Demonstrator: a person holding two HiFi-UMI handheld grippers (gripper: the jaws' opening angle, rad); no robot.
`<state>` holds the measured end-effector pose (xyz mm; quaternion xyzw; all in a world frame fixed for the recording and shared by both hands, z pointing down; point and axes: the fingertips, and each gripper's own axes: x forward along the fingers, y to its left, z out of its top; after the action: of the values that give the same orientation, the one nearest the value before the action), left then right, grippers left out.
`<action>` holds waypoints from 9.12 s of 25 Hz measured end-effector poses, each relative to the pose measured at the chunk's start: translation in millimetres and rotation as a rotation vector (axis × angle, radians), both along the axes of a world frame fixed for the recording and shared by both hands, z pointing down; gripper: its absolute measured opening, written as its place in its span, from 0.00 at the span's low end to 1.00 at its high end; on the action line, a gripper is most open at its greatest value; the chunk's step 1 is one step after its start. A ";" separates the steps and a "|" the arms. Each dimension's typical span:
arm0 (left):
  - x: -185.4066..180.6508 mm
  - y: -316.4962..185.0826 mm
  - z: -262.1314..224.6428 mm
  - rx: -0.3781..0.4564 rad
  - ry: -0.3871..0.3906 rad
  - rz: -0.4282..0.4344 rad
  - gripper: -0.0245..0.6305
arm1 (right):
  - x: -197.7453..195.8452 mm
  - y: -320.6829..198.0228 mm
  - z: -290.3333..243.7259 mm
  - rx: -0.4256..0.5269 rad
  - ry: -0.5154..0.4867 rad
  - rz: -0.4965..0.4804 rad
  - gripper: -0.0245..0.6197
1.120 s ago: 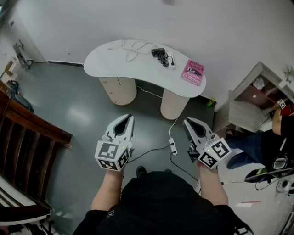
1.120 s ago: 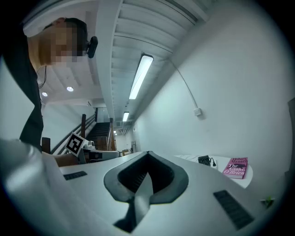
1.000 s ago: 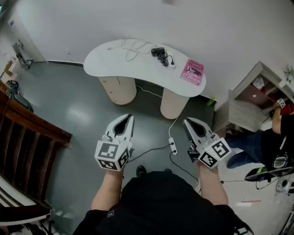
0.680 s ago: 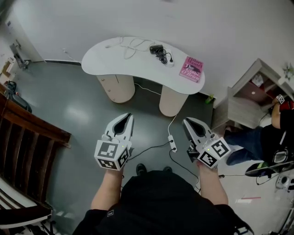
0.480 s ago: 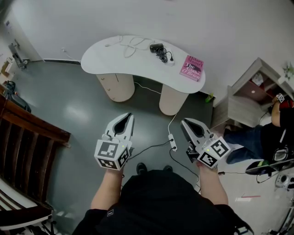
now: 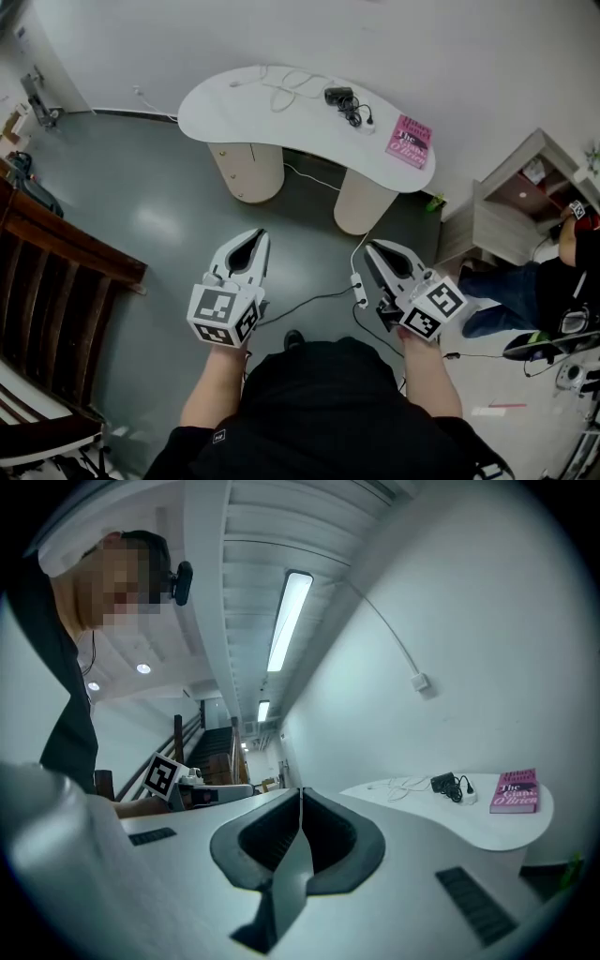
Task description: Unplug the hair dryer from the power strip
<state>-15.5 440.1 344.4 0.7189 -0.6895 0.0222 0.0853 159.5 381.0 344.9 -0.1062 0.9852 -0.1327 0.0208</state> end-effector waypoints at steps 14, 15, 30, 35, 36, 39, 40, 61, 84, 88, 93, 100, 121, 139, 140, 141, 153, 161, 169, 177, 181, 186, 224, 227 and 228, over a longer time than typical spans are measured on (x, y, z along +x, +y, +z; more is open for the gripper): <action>-57.4 16.2 14.5 0.000 0.033 -0.039 0.07 | -70.4 12.2 20.5 -0.088 0.039 -0.078 0.09; -58.8 13.2 15.4 -0.003 0.031 -0.037 0.07 | -74.2 8.1 21.6 -0.094 0.038 -0.080 0.09; -92.4 -99.7 30.0 -0.056 0.031 -0.005 0.07 | -120.4 -97.9 44.3 -0.144 0.053 -0.103 0.09; -104.7 -148.9 22.8 -0.065 0.005 -0.012 0.07 | -129.5 -151.1 47.4 -0.171 0.034 -0.107 0.09; -108.0 -157.7 21.5 -0.067 0.000 -0.016 0.07 | -132.0 -161.7 47.8 -0.176 0.031 -0.109 0.09; -119.5 -182.7 21.1 -0.081 -0.006 -0.033 0.07 | -140.3 -191.8 47.4 -0.182 0.019 -0.115 0.09; -123.0 -191.8 21.7 -0.085 -0.004 -0.038 0.07 | -142.6 -201.6 46.9 -0.182 0.014 -0.116 0.09; -146.9 -378.1 28.5 -0.075 0.007 0.130 0.07 | -144.5 -354.2 62.4 -0.208 -0.016 0.071 0.09; -221.9 -564.2 30.8 -0.102 0.004 0.519 0.07 | -179.8 -500.0 48.4 -0.204 -0.003 0.533 0.09; -194.2 -590.3 49.8 -0.147 0.028 0.577 0.07 | -164.0 -510.2 65.2 -0.241 0.022 0.566 0.09; -153.2 -620.2 52.7 -0.155 0.003 0.622 0.07 | -146.4 -529.4 79.4 -0.256 0.044 0.536 0.09; -98.3 -660.0 64.5 -0.196 -0.037 0.618 0.07 | -118.9 -564.6 78.6 -0.246 -0.016 0.431 0.10; -31.1 -707.3 199.4 -0.502 -0.115 0.753 0.08 | -114.7 -626.4 188.8 -0.353 0.184 0.329 0.10; 0.2 -707.7 279.4 -0.675 -0.230 0.875 0.22 | -132.1 -627.7 246.3 -0.448 0.218 0.322 0.22; 2.1 -707.9 280.8 -0.673 -0.237 0.882 0.22 | -133.7 -627.2 249.8 -0.427 0.251 0.324 0.22; 3.6 -708.4 281.7 -0.670 -0.246 0.888 0.22 | -136.0 -626.5 253.0 -0.397 0.293 0.322 0.22; 13.3 -716.5 294.8 -0.667 -0.323 0.953 0.22 | -144.4 -633.4 277.6 -0.392 0.402 0.387 0.21; 12.6 -718.0 298.7 -0.690 -0.357 0.948 0.19 | -149.1 -637.9 283.4 -0.275 0.510 0.366 0.18; 11.6 -715.2 309.1 -0.713 -0.467 0.934 0.14 | -151.4 -630.3 278.9 -0.218 0.553 0.335 0.15; 13.6 -713.1 311.9 -0.736 -0.489 0.953 0.14 | -149.5 -629.9 273.6 -0.251 0.535 0.341 0.14; 14.5 -712.6 311.7 -0.733 -0.493 0.952 0.14 | -148.5 -631.5 275.1 -0.258 0.543 0.335 0.14; 14.1 -715.0 312.3 -0.720 -0.504 0.943 0.14 | -148.1 -636.7 279.1 -0.285 0.523 0.339 0.14; 12.7 -714.7 311.2 -0.702 -0.461 0.957 0.15 | -141.2 -621.5 269.1 -0.271 0.481 0.274 0.23; 12.9 -714.7 311.8 -0.703 -0.466 0.954 0.15 | -154.7 -626.6 281.5 -0.155 0.565 0.261 0.22; 13.7 -714.3 311.8 -0.704 -0.466 0.955 0.15 | -156.7 -628.4 281.6 -0.115 0.583 0.262 0.17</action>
<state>-1.8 -274.2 656.2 0.8522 -0.2450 0.4390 0.1448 2.9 -247.4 626.4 -0.2666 0.9185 -0.1486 -0.2516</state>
